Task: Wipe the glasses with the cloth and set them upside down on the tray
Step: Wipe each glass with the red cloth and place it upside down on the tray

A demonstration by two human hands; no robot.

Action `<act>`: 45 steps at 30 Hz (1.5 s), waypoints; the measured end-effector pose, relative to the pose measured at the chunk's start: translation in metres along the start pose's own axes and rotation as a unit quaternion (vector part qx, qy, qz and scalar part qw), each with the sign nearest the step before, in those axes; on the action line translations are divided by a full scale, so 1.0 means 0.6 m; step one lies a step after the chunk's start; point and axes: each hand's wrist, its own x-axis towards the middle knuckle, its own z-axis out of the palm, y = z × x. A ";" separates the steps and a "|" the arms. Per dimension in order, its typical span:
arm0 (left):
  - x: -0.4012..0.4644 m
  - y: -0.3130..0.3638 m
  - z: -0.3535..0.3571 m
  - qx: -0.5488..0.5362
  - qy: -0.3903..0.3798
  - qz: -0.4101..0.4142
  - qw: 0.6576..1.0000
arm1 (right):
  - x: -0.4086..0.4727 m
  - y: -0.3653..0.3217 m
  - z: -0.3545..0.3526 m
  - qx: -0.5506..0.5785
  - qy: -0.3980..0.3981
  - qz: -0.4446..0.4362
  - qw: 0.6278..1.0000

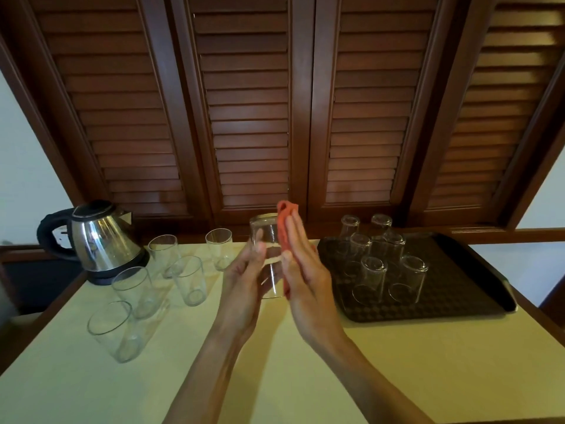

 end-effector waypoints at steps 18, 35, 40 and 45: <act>-0.014 -0.014 0.012 0.004 0.014 -0.080 0.997 | 0.007 0.020 -0.007 0.077 0.014 0.077 0.994; 0.026 0.004 -0.001 0.018 0.036 -0.053 0.998 | -0.035 0.033 0.014 0.014 -0.001 0.020 1.000; 0.018 -0.014 0.009 0.047 0.031 -0.061 0.997 | 0.013 0.017 0.000 0.009 -0.021 0.044 0.999; 0.024 -0.005 0.005 0.050 0.030 -0.060 0.996 | -0.016 0.039 0.015 -0.011 0.000 -0.016 1.000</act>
